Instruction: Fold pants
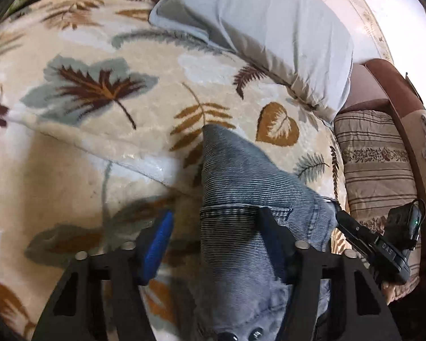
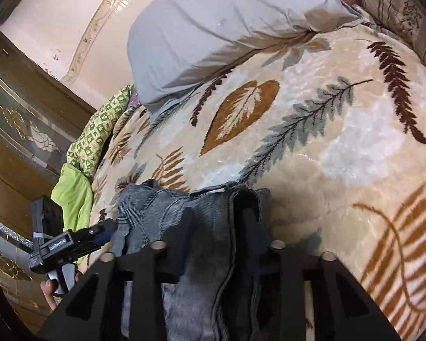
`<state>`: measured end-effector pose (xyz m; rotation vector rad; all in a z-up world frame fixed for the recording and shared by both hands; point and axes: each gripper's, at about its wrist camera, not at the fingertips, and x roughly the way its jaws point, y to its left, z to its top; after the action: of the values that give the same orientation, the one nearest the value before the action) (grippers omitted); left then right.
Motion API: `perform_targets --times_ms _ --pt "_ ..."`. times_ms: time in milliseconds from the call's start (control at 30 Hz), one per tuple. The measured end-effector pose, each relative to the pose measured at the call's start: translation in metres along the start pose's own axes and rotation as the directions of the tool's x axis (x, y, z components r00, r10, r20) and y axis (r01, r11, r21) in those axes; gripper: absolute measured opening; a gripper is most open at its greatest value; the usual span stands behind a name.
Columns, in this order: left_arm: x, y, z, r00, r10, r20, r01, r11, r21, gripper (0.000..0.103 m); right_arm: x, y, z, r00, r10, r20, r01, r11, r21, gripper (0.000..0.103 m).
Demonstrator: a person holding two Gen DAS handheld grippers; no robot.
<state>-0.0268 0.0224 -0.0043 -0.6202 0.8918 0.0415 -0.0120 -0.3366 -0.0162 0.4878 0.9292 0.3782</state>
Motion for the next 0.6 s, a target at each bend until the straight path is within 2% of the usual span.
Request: perform_targets --times_ms 33,67,100,133,167,233,367,467,533,600 --pt "0.005 0.005 -0.001 1.0 -0.012 -0.004 0.012 0.999 -0.034 0.058 0.001 -0.002 -0.001 1.0 -0.004 0.008 0.004 1.0 0.013 0.013" --pt "0.01 0.008 -0.001 1.0 -0.021 -0.004 0.021 0.999 -0.047 0.057 0.001 -0.003 -0.002 1.0 -0.001 0.019 0.0 1.0 0.027 0.013" --pt "0.015 0.009 0.001 0.999 -0.032 -0.005 0.032 0.998 -0.045 0.048 0.0 -0.003 -0.004 1.0 0.004 0.025 -0.005 1.0 0.031 0.013" --pt "0.018 0.008 0.002 0.999 -0.036 -0.007 0.036 0.999 -0.028 0.043 0.0 -0.002 -0.005 1.0 -0.007 0.028 0.006 1.0 0.024 0.011" --pt "0.022 0.006 0.002 0.999 -0.034 -0.003 0.034 0.999 -0.011 0.033 0.0 0.001 -0.007 0.999 -0.023 0.029 0.023 1.0 0.008 0.008" --pt "0.024 -0.004 -0.001 1.0 0.015 0.026 -0.017 0.999 0.047 0.029 -0.003 0.008 -0.007 0.998 -0.041 0.041 0.042 0.999 -0.022 0.007" --pt "0.021 -0.016 -0.011 0.996 0.048 0.07 -0.054 0.995 0.089 0.028 -0.016 0.016 -0.001 0.993 -0.069 0.097 0.073 0.996 -0.042 0.007" --pt "0.033 -0.025 -0.014 0.991 0.119 0.067 -0.127 0.982 0.136 0.029 0.009 0.007 -0.003 0.991 -0.131 0.038 0.132 0.99 -0.041 0.007" --pt "0.035 -0.026 -0.013 0.991 0.115 0.065 -0.123 0.984 0.132 0.032 0.022 0.002 -0.008 0.988 -0.152 -0.001 0.152 0.988 -0.038 0.008" --pt "0.024 -0.022 -0.013 0.995 0.081 0.058 -0.086 0.992 0.095 0.036 0.018 -0.001 -0.006 0.994 -0.112 -0.004 0.112 0.994 -0.004 0.015"
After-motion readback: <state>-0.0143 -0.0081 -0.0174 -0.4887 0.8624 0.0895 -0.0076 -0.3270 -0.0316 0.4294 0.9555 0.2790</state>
